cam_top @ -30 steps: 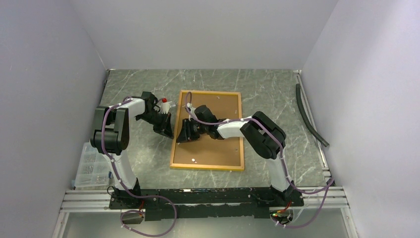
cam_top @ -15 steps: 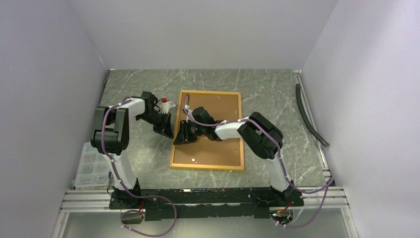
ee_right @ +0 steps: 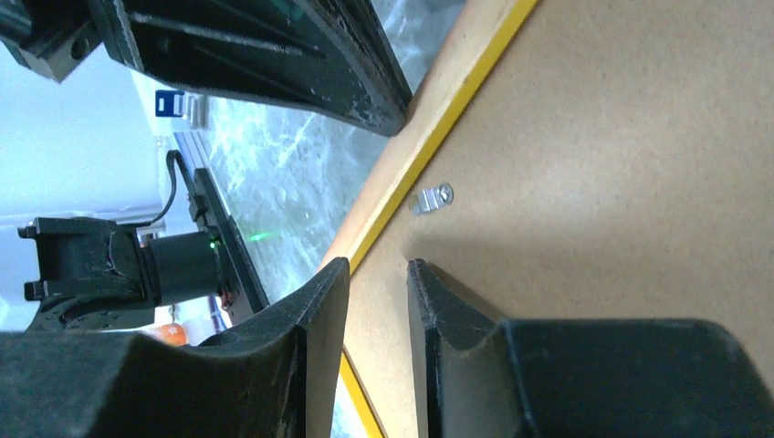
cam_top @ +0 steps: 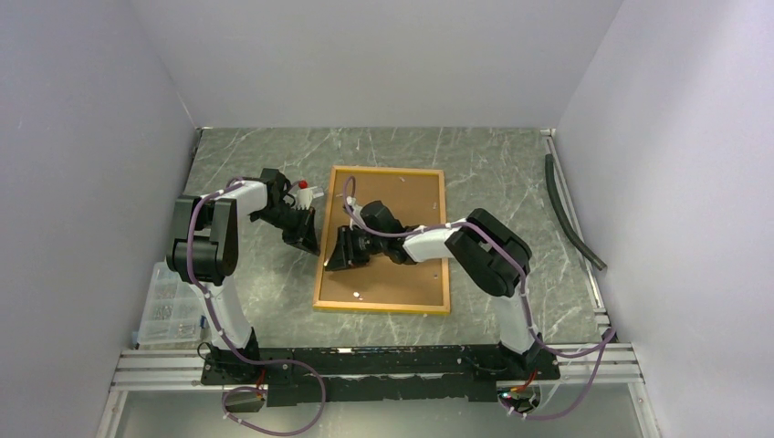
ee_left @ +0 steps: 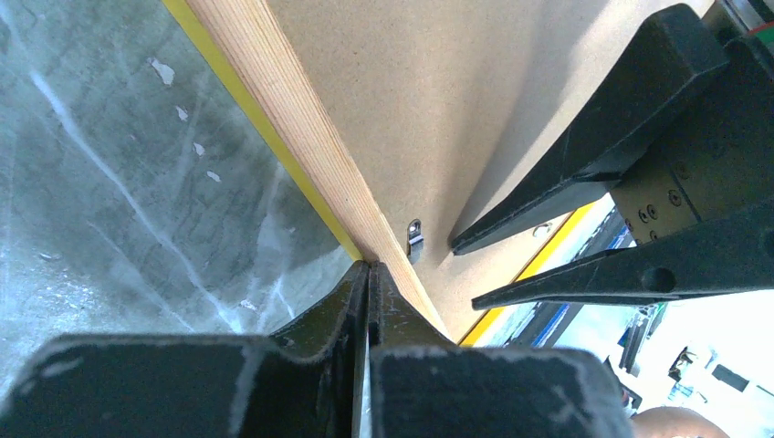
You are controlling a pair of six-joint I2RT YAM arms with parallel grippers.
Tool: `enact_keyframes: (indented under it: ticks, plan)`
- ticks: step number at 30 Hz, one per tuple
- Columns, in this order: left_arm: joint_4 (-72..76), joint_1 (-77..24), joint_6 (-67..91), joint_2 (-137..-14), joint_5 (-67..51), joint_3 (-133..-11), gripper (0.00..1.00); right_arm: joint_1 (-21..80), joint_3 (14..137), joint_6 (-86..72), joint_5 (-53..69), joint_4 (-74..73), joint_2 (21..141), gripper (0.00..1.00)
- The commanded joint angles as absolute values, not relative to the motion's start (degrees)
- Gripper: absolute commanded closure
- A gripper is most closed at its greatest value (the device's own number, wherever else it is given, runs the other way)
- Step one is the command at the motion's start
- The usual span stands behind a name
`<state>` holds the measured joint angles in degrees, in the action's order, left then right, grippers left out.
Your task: Put the photo into the frame
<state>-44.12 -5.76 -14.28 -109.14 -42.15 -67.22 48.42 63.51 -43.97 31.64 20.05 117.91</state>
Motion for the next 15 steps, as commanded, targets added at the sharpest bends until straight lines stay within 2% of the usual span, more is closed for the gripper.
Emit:
enact_keyframes:
  ticks: [1, 15]
  plan:
    - [-43.0, -6.1, -16.3, -108.1, -41.1, -68.2, 0.93, 48.3, 60.9, -43.7, 29.6, 21.2, 114.9, 0.66]
    - [-43.0, -6.1, -16.1, -108.2, -41.5, -68.3, 0.93, 48.3, 62.6, -45.9, 22.2, 22.9, 118.9, 0.68]
